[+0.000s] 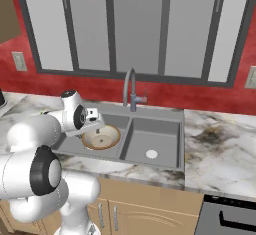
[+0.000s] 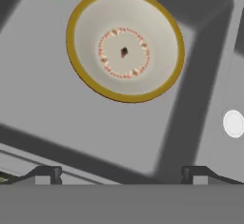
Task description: Remove the potato and carrot from the sink. Then move the bowl and cup from the counter to the sink for washing.
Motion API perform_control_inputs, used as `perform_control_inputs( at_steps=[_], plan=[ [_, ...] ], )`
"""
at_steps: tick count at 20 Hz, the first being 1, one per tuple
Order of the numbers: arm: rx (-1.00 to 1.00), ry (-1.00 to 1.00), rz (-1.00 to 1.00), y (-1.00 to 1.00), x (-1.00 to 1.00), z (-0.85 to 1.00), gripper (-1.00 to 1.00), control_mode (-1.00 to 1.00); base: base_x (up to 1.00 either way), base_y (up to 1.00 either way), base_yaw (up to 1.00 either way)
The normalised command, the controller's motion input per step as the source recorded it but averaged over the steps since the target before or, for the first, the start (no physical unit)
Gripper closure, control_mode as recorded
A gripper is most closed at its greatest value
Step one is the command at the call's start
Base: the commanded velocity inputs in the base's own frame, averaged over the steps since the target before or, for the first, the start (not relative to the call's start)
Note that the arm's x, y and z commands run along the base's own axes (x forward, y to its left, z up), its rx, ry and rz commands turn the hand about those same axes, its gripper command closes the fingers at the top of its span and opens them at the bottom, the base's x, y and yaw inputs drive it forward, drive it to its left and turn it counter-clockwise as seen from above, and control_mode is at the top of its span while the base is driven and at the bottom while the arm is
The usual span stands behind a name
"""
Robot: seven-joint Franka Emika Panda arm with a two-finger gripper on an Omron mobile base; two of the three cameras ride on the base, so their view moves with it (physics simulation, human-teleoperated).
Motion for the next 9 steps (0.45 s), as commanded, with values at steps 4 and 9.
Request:
perform_control_inputs(
  at_steps=[4, 9],
  plan=[
    [0.1, 0.0, -0.32, 0.0, -0.32, 0.47, -1.0, -1.0, 0.0, 0.0, 0.0],
    [0.11, 0.0, -0.26, 0.0, -0.36, 0.43, -1.0, -1.0, 0.0, 0.0, 0.0]
  ],
)
